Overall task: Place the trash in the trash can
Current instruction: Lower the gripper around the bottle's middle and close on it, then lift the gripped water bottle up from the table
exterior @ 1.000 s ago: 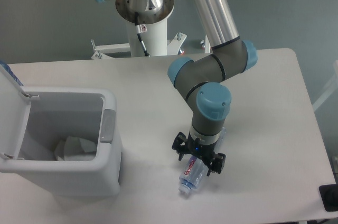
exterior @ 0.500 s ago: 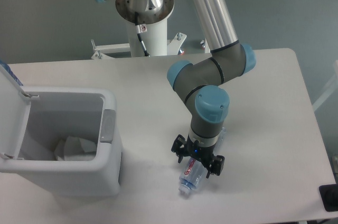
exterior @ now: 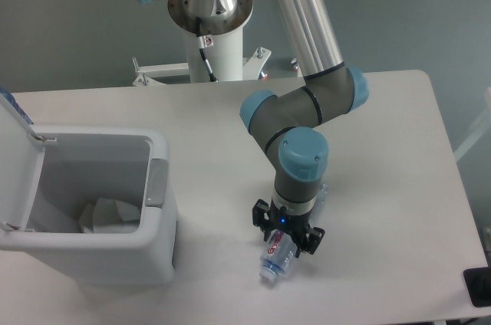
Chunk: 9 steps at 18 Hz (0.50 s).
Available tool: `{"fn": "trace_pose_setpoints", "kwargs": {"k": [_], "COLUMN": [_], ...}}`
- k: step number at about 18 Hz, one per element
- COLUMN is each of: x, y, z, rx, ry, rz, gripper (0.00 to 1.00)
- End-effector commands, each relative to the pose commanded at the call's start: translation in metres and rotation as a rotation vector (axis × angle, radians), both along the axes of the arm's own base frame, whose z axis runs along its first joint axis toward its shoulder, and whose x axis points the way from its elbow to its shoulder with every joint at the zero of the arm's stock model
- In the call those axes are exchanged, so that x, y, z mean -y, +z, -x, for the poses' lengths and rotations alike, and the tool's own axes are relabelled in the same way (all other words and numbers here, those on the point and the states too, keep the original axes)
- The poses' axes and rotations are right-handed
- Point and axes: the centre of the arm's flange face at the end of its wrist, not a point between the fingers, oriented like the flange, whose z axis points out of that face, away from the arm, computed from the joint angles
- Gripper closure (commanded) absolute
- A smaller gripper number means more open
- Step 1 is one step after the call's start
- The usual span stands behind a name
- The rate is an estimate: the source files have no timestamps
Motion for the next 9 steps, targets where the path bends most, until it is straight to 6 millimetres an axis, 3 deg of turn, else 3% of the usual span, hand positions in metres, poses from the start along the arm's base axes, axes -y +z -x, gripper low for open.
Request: {"fn": "trace_pose_setpoints", "kwargs": {"k": [3,9], "x": [0.0,-0.003], "y": [0.0,0.021], "z": [0.0,0.003], "rx": [0.0,-0.023], "ry": [0.0,0.026], "rz": [0.0,-0.034], "gripper": [0.47,0.48]}}
